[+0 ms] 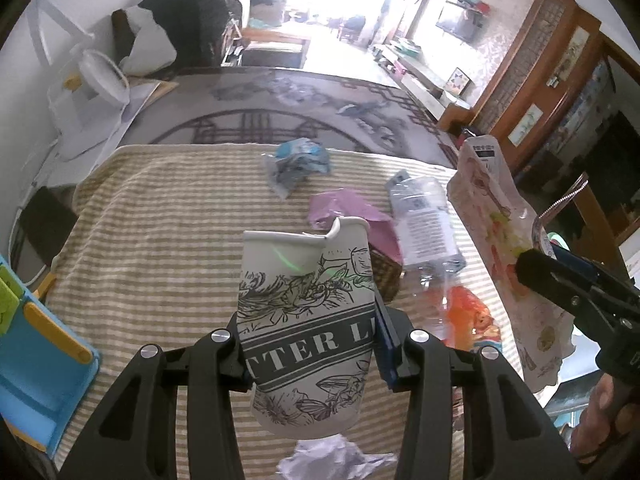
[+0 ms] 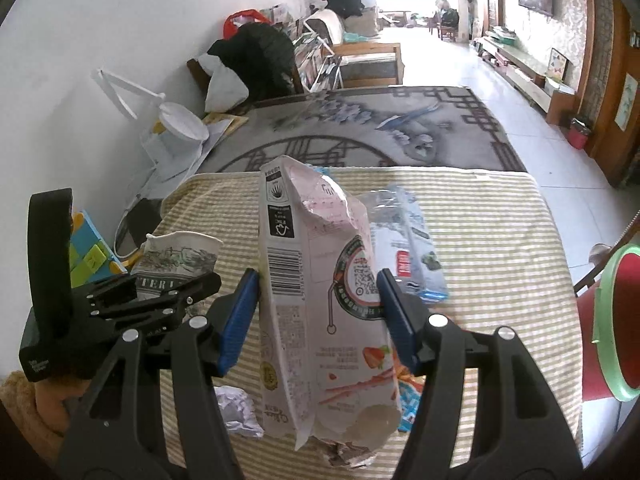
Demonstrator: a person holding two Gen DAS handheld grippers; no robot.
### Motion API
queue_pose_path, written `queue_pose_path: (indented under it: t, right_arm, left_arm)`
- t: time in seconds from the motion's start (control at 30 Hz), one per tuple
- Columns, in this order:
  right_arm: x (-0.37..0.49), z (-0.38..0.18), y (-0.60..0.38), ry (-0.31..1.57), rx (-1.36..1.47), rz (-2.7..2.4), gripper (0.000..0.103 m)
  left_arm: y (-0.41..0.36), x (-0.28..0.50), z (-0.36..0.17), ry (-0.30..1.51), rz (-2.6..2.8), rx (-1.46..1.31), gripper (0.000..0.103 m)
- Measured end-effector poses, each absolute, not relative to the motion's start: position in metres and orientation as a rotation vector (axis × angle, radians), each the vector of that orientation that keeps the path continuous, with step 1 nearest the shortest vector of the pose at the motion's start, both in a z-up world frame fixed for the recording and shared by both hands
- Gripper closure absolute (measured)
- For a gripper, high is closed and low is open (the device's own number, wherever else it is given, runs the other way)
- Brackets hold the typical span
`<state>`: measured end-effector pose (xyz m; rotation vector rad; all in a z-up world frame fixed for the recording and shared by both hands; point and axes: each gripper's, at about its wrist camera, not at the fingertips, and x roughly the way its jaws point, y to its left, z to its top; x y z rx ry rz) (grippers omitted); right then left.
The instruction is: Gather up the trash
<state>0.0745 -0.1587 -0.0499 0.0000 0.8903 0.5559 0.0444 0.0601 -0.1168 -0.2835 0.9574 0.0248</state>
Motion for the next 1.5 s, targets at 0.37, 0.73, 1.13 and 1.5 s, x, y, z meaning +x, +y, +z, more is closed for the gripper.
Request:
queue_pose_path:
  t: [0.37,0.73,1.13,1.5]
  right_arm:
    - [0.076,-0.046,-0.203,0.864,0.008,0.570,0.044]
    - [0.082,-0.047,-0.247,0.865,0.023,0.594,0.044]
    - [0.094,-0.048,-0.292,0.861,0.060,0.583,0.044]
    - [0.102,-0.050,-0.330,0.861,0.096,0.553,0.044]
  left_arm:
    - [0.019,0.046,-0.110,0.955,0.060,-0.260,0.061]
    - [-0.032,0.049,-0.105,0.956,0.077,-0.252,0.061]
    - [-0.074,0.060,-0.099,0.952,0.070,-0.222,0.061]
    - [-0.114,0.073,-0.096,0.958,0.039,-0.185,0.061]
